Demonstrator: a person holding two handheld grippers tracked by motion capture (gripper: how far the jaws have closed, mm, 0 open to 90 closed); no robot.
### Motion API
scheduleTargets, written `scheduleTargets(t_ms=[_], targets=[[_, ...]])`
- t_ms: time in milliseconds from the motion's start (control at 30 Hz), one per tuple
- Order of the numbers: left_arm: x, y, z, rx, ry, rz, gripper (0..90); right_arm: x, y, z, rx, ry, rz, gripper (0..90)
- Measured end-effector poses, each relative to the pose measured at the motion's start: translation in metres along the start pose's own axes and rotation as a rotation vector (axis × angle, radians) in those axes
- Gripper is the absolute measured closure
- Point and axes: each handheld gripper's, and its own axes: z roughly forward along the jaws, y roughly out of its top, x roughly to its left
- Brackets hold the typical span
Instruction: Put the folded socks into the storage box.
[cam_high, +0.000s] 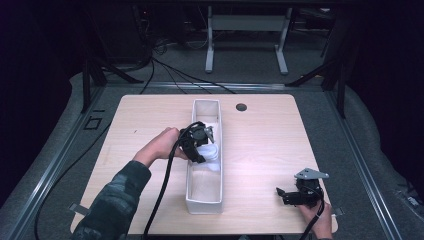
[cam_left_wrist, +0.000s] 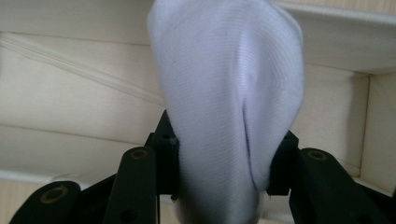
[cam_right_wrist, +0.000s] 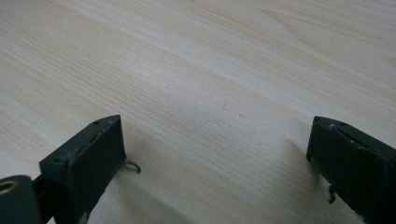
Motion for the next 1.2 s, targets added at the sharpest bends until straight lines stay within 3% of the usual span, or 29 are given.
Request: scheduleTargets(t_ms=[133, 267, 300, 400, 567, 933, 1200], targets=[[0.000, 0.000, 0.010, 0.017, -0.020, -0.003, 54.6, 0.000, 0.000, 0.000, 0.002, -0.007, 0.000, 3.8], [-0.002, -0.001, 0.015, 0.012, -0.029, -0.011, 34.7, 0.000, 0.000, 0.000, -0.001, -0.013, 0.000, 3.9], [-0.002, -0.002, 0.013, -0.004, -0.048, -0.013, 29.2, 0.000, 0.000, 0.000, 0.003, -0.007, 0.000, 3.9], [-0.003, -0.004, 0.009, -0.021, -0.031, -0.016, 22.1, 0.000, 0.000, 0.000, 0.002, -0.007, -0.002, 4.1], [-0.004, -0.011, 0.000, -0.036, 0.016, -0.034, 19.7, 0.000, 0.000, 0.000, 0.002, -0.008, -0.003, 4.2], [-0.005, -0.017, -0.010, -0.038, 0.068, -0.057, 15.4, 0.000, 0.000, 0.000, 0.002, -0.008, -0.003, 4.2], [-0.010, -0.024, -0.039, -0.070, 0.113, -0.059, 12.3, 0.000, 0.000, 0.000, 0.002, -0.008, -0.002, 4.2]])
